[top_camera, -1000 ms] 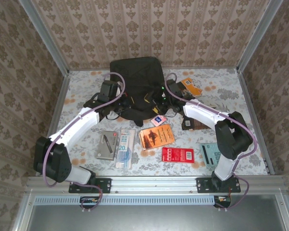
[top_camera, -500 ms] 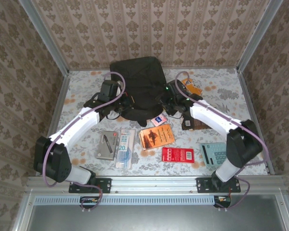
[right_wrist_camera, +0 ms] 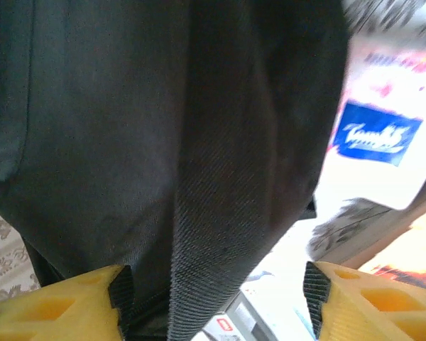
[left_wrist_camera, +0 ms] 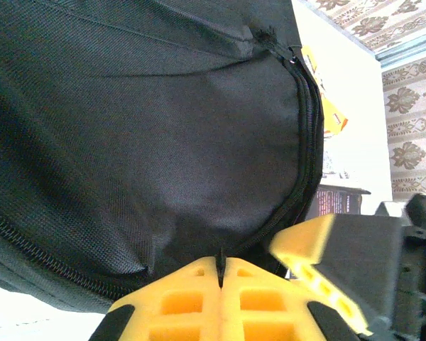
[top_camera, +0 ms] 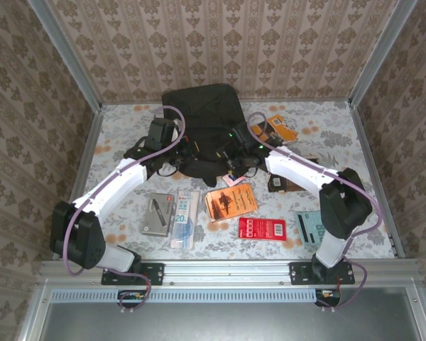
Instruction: Pack the student bag
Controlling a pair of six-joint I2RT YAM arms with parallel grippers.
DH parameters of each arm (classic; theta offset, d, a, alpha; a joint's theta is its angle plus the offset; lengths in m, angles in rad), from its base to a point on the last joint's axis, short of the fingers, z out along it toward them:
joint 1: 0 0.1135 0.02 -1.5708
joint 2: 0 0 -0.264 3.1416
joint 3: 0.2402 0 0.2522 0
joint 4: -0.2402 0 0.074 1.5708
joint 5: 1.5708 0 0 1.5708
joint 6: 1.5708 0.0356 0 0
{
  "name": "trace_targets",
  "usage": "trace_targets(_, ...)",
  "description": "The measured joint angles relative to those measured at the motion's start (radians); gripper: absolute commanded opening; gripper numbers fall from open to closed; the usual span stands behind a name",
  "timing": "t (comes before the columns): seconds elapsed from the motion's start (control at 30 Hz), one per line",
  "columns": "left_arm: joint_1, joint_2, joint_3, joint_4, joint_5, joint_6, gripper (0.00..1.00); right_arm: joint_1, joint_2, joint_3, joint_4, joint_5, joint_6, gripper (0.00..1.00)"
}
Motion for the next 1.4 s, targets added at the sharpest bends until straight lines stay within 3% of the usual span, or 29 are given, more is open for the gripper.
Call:
trace_targets(0.23,0.0,0.0,0.0,-0.006,-0.011,0.003,0.0,0.028,0.042,0.03,0.015,-0.008,0.021,0.21)
trace_targets(0.4,0.019,0.0,-0.001,-0.023,-0.03,0.012,0.0,0.029,0.042,0.032,-0.01,0.013,-0.034,0.01)
trace_targets(0.83,0.153,0.002,-0.028,-0.023,-0.03,0.034,0.0,0.024,0.061,0.057,-0.053,0.039,-0.216,0.0)
trace_targets(1.4,0.22,0.105,0.066,-0.042,-0.063,0.077,0.0,0.015,0.062,0.057,-0.058,0.039,-0.398,0.0)
